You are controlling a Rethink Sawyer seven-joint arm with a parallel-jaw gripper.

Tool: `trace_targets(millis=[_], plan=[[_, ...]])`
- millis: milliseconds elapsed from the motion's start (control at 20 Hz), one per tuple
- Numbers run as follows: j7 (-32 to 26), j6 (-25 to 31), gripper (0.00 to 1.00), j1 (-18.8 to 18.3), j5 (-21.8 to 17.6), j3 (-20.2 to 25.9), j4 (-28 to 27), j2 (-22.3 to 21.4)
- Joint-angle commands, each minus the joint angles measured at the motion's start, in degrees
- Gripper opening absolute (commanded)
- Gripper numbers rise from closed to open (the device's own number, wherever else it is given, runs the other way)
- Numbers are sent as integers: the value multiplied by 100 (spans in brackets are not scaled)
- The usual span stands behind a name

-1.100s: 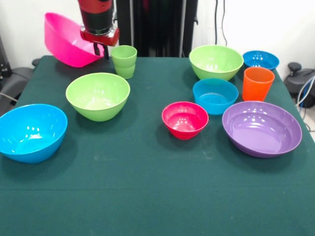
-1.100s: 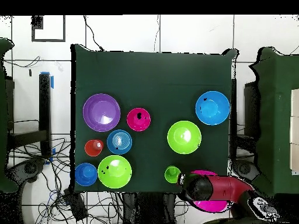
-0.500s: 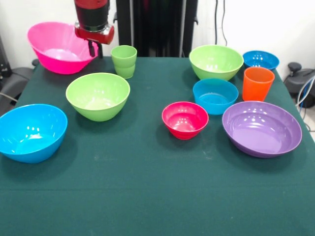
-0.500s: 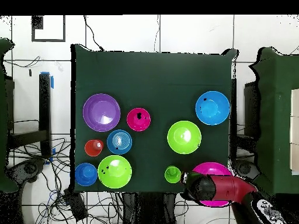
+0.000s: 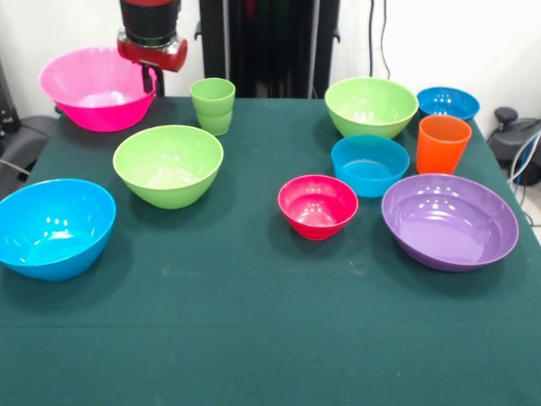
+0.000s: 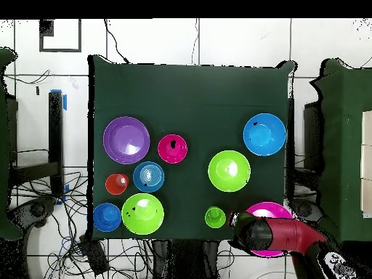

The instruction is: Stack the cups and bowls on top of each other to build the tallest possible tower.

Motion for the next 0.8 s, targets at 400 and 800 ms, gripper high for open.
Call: trace_targets(millis=[400, 800], plan=[[-147, 48, 0, 257, -71, 499, 293, -368], [-359, 245, 0, 70, 97, 747, 407, -467]])
